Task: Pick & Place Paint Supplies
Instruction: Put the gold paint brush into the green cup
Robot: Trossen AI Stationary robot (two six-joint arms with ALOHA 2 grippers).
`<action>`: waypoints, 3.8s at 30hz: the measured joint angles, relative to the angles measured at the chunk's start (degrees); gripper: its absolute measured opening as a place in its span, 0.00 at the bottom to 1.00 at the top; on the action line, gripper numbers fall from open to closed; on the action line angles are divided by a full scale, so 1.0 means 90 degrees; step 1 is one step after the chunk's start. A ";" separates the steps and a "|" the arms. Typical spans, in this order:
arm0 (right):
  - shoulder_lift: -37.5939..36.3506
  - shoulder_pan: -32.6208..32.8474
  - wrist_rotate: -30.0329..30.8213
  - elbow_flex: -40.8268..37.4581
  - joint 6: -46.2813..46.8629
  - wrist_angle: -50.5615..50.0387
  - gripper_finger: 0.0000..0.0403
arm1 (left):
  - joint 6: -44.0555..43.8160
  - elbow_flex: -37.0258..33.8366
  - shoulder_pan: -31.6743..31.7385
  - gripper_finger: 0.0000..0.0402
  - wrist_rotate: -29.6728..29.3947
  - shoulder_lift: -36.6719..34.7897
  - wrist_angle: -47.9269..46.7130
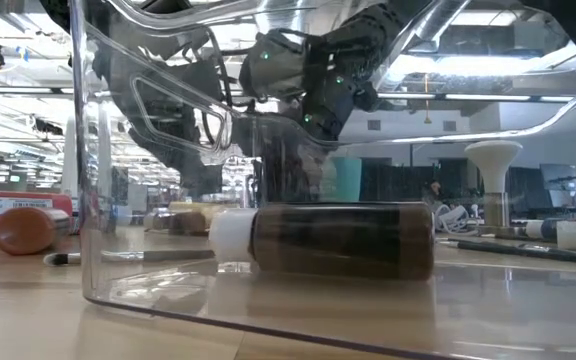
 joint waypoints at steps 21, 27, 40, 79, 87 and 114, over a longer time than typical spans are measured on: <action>-0.0340 -0.0091 0.0029 0.0689 0.0283 0.0028 0.00 | -0.0516 -0.0015 0.0678 0.05 -0.1042 -0.1647 -0.0042; -0.0824 -0.0262 0.0267 0.0850 0.0453 0.0444 0.00 | -0.0851 -0.0007 0.1053 0.04 -0.1566 -0.2971 0.0060; -0.1920 -0.0858 0.1104 0.0857 0.0569 0.1159 0.00 | -0.1370 -0.0024 0.1702 0.04 -0.1792 -0.4595 0.0184; -0.3611 -0.0101 0.1930 -0.1542 0.1624 0.5092 0.00 | -0.4316 -0.0817 0.2299 0.08 0.2377 -0.3084 0.5498; -0.3577 0.0171 0.2384 -0.1542 0.1788 0.4982 0.00 | -0.4460 -0.0274 0.2229 0.29 0.2343 -0.1796 0.6491; -0.3577 0.0256 0.2544 -0.1540 0.2009 0.4673 0.00 | -0.4483 0.0393 0.2232 0.19 0.1585 -0.1263 0.6533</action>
